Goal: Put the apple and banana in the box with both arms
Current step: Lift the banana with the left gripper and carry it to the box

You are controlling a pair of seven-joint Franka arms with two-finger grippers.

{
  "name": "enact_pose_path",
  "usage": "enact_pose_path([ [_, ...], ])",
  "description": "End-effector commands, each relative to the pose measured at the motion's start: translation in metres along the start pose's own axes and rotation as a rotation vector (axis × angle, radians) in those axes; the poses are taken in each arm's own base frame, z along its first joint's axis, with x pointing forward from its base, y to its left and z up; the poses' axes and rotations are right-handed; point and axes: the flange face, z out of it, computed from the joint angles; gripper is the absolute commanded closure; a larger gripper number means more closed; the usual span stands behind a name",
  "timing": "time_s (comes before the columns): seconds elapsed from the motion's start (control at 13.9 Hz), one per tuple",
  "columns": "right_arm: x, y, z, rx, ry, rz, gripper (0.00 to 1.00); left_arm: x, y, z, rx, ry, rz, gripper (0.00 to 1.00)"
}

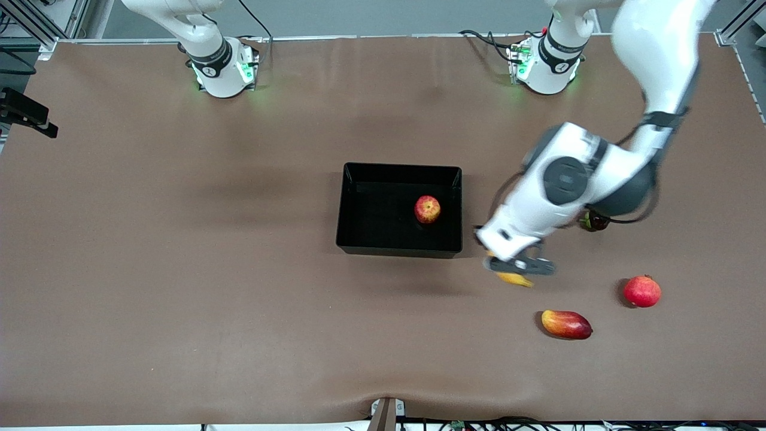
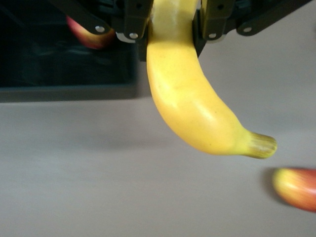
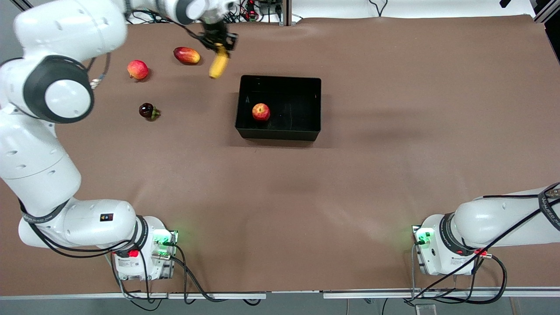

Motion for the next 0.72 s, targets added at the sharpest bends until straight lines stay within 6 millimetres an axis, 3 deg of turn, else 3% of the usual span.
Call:
enact_pose_path([
  [0.0,-0.003,0.003,-0.005,0.011,0.009,-0.006,0.0,0.004,0.047,0.004,-0.032,-0.003,-0.033,1.0],
  [0.07,-0.003,0.004,-0.005,0.01,0.009,-0.006,0.0,-0.004,0.069,0.003,-0.039,0.003,-0.027,1.0],
  [0.22,-0.003,0.004,-0.005,0.011,0.008,-0.005,0.0,-0.015,0.091,0.013,-0.04,-0.005,-0.007,1.0],
  [0.36,-0.003,0.004,-0.005,0.012,0.008,-0.005,0.0,-0.039,0.132,0.024,-0.052,-0.01,0.054,1.0],
  [0.65,-0.003,0.003,-0.005,0.011,0.008,-0.008,0.0,-0.072,0.176,0.049,-0.035,-0.039,0.098,1.0],
])
